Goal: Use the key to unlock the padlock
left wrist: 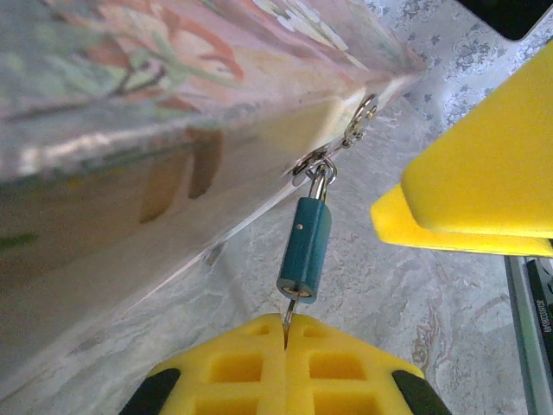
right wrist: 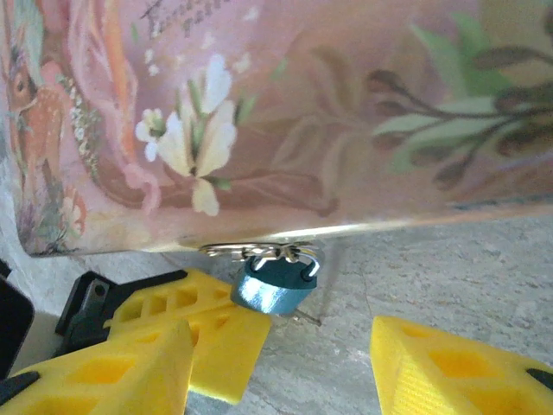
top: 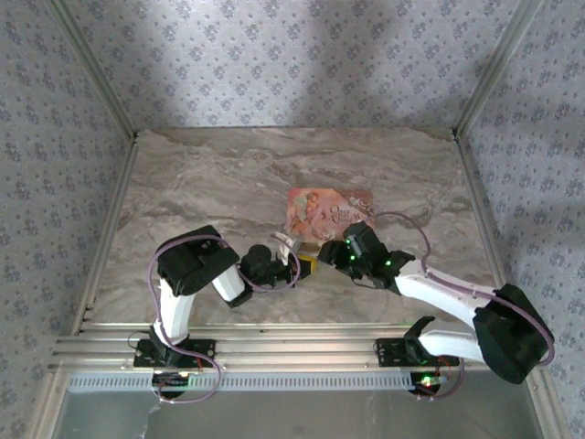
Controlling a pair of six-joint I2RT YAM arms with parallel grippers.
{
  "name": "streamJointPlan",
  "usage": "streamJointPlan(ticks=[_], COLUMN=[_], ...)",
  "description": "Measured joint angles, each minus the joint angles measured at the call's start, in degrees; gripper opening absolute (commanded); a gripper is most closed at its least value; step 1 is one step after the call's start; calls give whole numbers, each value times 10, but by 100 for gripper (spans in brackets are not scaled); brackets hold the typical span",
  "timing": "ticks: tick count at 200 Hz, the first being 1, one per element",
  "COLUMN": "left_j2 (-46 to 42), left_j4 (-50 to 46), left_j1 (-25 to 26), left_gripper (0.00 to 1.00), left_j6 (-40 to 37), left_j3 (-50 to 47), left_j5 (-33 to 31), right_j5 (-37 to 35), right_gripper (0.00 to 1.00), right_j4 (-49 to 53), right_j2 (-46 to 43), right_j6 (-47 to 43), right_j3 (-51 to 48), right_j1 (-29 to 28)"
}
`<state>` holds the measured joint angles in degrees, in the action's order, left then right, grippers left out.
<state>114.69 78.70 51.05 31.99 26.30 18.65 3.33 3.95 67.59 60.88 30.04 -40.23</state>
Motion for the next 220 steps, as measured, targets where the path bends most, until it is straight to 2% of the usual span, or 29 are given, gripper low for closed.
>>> streamJointPlan(ticks=[75,171,220], left_j2=[2,1,1], left_j4=[4,4,4], left_j1=[20,42,53], left_gripper=[0,0,0], left_j6=[24,41,41], left_j3=[2,3,3], left_j5=[-24,-59,-74], right_j5=[-46,-51,-50], right_gripper=[56,55,51], right_j4=[-53,-66,-59], right_j2=[1,31,55], right_j6=[77,94,94], right_j3=[-31,-30,-12], right_j1=[-17,-25,-28])
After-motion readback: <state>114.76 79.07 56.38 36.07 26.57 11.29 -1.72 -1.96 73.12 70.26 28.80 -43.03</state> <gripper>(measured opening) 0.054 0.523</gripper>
